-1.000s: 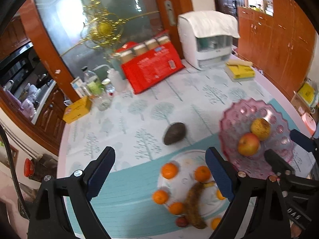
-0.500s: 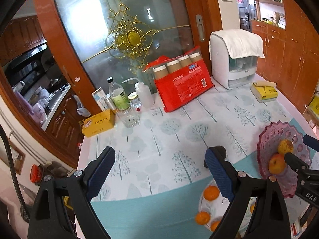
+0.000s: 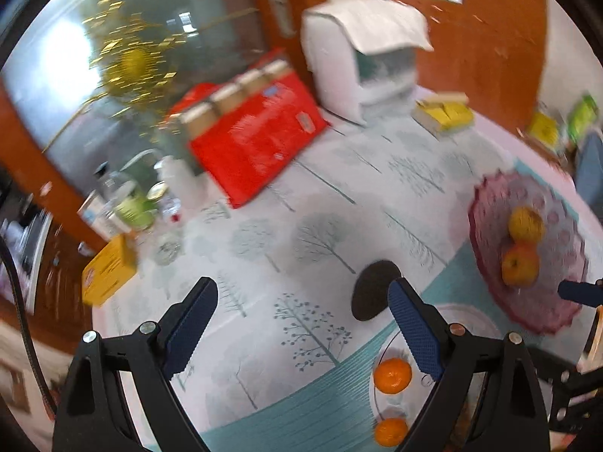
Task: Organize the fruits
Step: 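Grasp the dark avocado with the left tool while the right tool grasps the brown banana, then carry the avocado with the left tool while the right tool carries the banana into the bowl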
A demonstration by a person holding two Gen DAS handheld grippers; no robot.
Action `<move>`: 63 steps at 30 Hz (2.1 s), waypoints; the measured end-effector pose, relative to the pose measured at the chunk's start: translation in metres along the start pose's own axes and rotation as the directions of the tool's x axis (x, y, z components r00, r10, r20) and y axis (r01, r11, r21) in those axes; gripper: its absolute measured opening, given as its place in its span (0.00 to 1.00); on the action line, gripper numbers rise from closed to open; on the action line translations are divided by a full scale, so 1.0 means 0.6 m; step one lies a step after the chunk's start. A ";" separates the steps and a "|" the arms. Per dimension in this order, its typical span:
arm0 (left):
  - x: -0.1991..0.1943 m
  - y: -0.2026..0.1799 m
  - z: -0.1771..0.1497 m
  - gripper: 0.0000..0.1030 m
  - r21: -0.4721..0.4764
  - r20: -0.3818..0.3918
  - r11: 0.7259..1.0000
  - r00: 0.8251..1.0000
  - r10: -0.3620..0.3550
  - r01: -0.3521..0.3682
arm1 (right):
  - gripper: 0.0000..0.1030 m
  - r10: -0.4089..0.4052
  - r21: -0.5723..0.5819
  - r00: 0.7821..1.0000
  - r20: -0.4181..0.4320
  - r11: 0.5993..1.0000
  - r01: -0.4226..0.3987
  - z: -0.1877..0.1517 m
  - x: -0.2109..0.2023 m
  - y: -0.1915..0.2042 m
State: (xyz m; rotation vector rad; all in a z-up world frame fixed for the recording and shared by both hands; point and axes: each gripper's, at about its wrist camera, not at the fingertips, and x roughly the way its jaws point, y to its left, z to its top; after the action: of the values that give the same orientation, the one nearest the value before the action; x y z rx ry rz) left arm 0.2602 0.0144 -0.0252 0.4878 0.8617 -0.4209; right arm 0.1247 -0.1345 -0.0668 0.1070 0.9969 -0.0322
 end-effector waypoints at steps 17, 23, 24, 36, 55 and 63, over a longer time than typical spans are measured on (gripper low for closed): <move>0.154 -0.058 -0.054 0.88 0.356 -0.154 0.921 0.982 -0.110 0.159 | 0.70 0.122 0.135 0.927 -0.355 0.988 -0.078 -0.140 0.168 0.046; 0.177 -0.062 -0.064 0.88 0.371 -0.182 0.911 0.976 -0.120 0.181 | 0.70 0.156 0.168 0.914 -0.375 0.981 -0.098 -0.147 0.183 0.048; 0.182 -0.063 -0.064 0.88 0.368 -0.189 0.911 0.974 -0.125 0.188 | 0.70 0.165 0.177 0.912 -0.376 0.979 -0.104 -0.148 0.185 0.047; 0.233 -0.092 -0.048 0.88 0.335 -0.240 0.913 0.958 -0.155 0.232 | 0.39 0.336 0.354 0.866 -0.369 0.913 -0.203 -0.146 0.209 0.010; 0.310 -0.131 -0.014 0.55 0.172 -0.315 0.930 0.912 -0.261 0.325 | 0.37 0.271 0.166 0.958 -0.098 0.953 -0.253 -0.101 0.097 0.016; 0.297 -0.136 -0.028 0.54 0.145 -0.279 0.952 0.935 -0.221 0.268 | 0.36 0.282 0.203 0.958 -0.051 0.942 -0.267 -0.108 0.100 -0.010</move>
State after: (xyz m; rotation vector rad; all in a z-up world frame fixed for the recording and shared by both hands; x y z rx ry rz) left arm 0.3102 -0.0699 -0.1958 0.6146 1.1515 -0.6802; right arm 0.1026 -0.1324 -0.1527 0.4289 1.0494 0.1322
